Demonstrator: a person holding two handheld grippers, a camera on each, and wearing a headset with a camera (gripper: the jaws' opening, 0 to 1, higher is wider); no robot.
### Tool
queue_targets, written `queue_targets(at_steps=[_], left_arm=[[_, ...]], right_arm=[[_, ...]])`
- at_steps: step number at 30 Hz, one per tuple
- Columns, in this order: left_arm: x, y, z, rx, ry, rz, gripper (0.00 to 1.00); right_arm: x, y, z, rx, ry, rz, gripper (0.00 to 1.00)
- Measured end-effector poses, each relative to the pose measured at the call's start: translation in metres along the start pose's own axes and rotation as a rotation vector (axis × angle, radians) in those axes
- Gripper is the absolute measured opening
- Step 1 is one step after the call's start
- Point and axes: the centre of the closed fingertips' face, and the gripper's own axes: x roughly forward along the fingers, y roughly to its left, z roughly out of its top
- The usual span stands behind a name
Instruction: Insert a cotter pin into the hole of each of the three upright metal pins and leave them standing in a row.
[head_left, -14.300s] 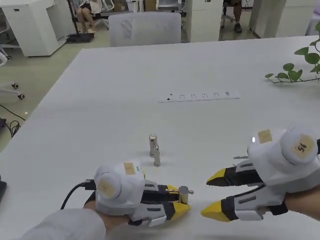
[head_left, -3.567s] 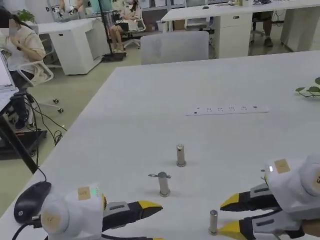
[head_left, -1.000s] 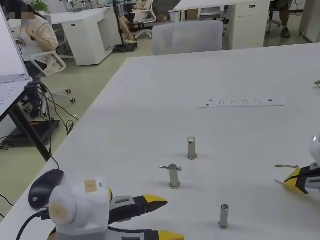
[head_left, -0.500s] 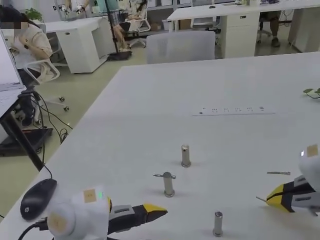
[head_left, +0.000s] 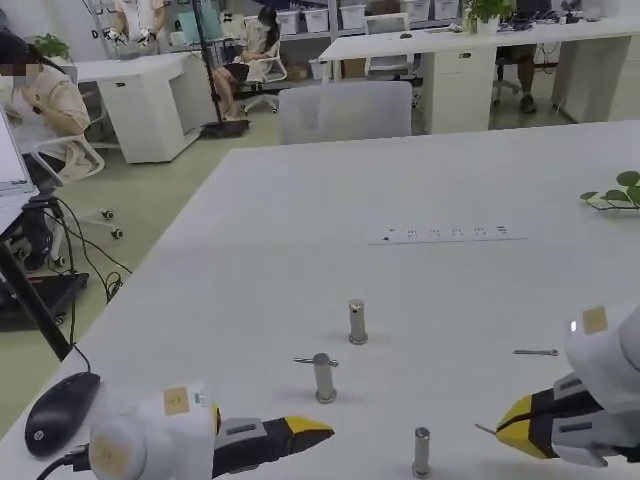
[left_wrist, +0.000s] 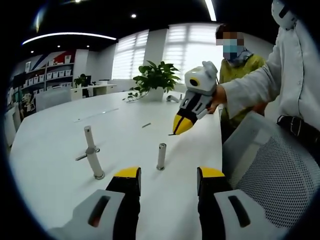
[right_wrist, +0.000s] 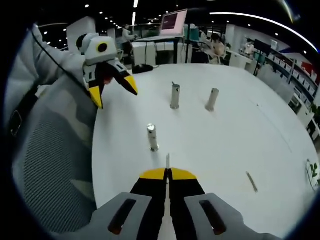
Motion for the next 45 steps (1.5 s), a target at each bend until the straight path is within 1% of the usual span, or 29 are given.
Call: queue_targets(at_steps=[1, 4, 6, 8, 11, 14, 16, 19, 23, 27, 36, 41, 45], left_arm=[[0.001, -0.002, 0.002, 0.006, -0.006, -0.004, 0.44], [0.002, -0.006, 0.006, 0.025, -0.004, -0.017, 0.39], [0.004, -0.012, 0.01, 0.037, -0.009, -0.029, 0.36], [0.006, -0.016, 0.012, 0.045, -0.01, -0.037, 0.35], [0.01, -0.024, 0.016, 0.067, -0.012, -0.06, 0.32], [0.015, -0.034, 0.02, 0.11, -0.007, -0.091, 0.26], [0.018, -0.039, 0.023, 0.124, -0.006, -0.104, 0.24], [0.022, -0.046, 0.025, 0.15, -0.003, -0.126, 0.23], [0.025, -0.051, 0.025, 0.169, 0.0, -0.145, 0.19], [0.026, -0.053, 0.027, 0.177, -0.005, -0.157, 0.17], [0.03, -0.065, 0.031, 0.193, -0.01, -0.195, 0.13], [0.031, -0.066, 0.034, 0.191, -0.017, -0.2, 0.09], [0.032, -0.068, 0.034, 0.187, -0.012, -0.211, 0.06]], right_arm=[[-0.002, 0.004, 0.004, -0.002, -0.005, 0.005, 0.01], [-0.006, 0.015, 0.012, -0.02, -0.012, 0.02, 0.01], [-0.009, 0.023, 0.018, -0.033, -0.016, 0.033, 0.01], [-0.011, 0.03, 0.023, -0.051, -0.017, 0.046, 0.01], [-0.015, 0.041, 0.03, -0.072, -0.017, 0.067, 0.01], [-0.017, 0.054, 0.038, -0.096, -0.024, 0.094, 0.01], [-0.018, 0.062, 0.042, -0.112, -0.024, 0.108, 0.01], [-0.019, 0.071, 0.048, -0.13, -0.032, 0.126, 0.01], [-0.02, 0.082, 0.053, -0.144, -0.032, 0.154, 0.01], [-0.019, 0.09, 0.053, -0.164, -0.023, 0.175, 0.01], [-0.015, 0.096, 0.055, -0.194, -0.011, 0.203, 0.01], [-0.014, 0.098, 0.057, -0.216, -0.006, 0.218, 0.02], [-0.014, 0.099, 0.058, -0.225, -0.005, 0.228, 0.02]])
